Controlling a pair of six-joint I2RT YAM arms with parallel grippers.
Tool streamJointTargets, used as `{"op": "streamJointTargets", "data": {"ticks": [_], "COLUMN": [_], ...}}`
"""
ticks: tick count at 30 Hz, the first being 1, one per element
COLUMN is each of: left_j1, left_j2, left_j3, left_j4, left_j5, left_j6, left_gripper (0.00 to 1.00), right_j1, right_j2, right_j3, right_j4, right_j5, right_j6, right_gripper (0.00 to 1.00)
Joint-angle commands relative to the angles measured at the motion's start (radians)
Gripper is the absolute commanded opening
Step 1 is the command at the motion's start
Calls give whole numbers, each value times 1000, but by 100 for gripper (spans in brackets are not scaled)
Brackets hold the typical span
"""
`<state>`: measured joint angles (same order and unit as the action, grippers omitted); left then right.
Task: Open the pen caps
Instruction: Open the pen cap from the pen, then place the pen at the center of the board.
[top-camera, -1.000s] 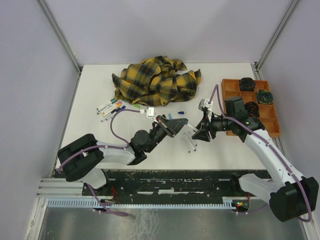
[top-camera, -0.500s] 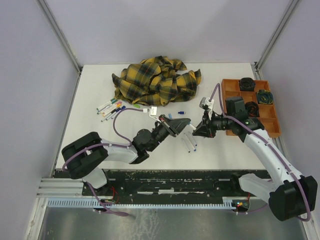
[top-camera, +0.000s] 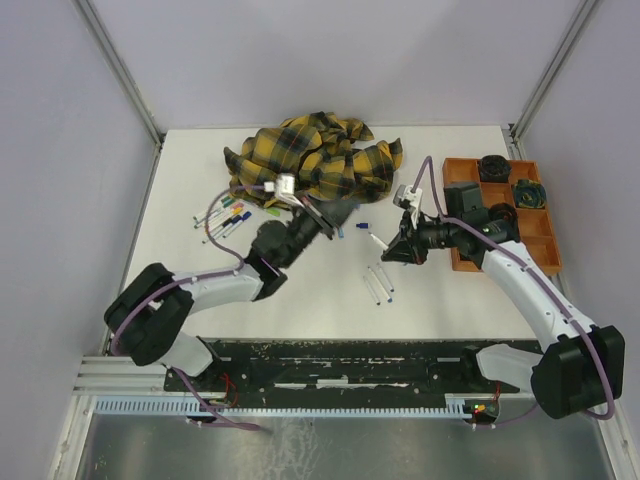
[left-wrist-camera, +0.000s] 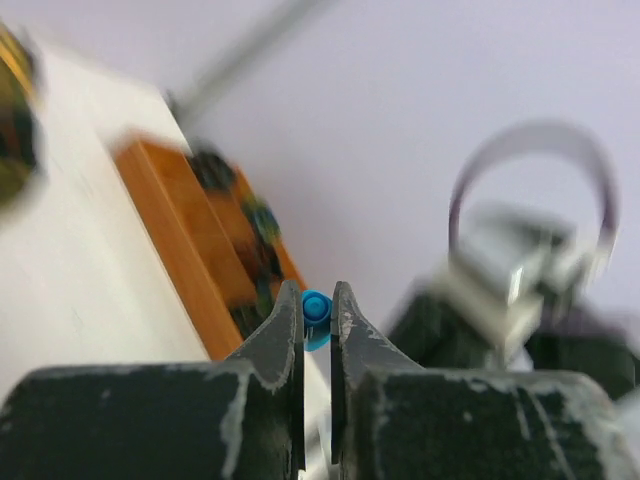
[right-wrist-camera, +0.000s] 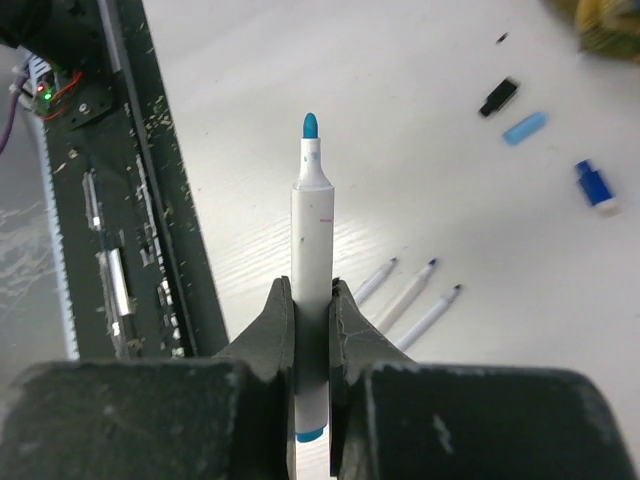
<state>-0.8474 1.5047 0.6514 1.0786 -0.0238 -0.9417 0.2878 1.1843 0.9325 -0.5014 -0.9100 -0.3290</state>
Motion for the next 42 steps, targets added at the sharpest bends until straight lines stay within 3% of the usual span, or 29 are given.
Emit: {"op": "streamJointTargets", "data": {"ticks": [1, 7, 14, 22, 28, 34, 42], "left_j1": [185, 228, 241, 273, 281, 284, 277], "left_j2": [-100, -125, -137, -164, -158, -121, -103], "left_j3": [126, 146, 89, -5, -9, -8, -23], "left_j4": [7, -36, -173, -242, -358, -399, -443], "left_j5": [-191, -161, -59, 21, 87, 171, 206], "left_j6": [23, 33, 55, 107, 188, 172, 172], "left_gripper": [3, 3, 3, 3, 3, 3, 3], "right_j1": [11, 12, 9, 10, 9, 11, 10], "right_j2": [5, 32, 129, 263, 386, 496, 589], "right_j3": [-12, -18, -56, -36, 9, 59, 120], "right_j4": [-163, -132, -8, 26, 7, -21, -88], "right_j5": [-46, 43, 365, 602, 566, 554, 569], "right_j6": [-27, 9, 182, 319, 367, 372, 342], "right_gripper": [0, 0, 5, 7, 10, 11, 23]}}
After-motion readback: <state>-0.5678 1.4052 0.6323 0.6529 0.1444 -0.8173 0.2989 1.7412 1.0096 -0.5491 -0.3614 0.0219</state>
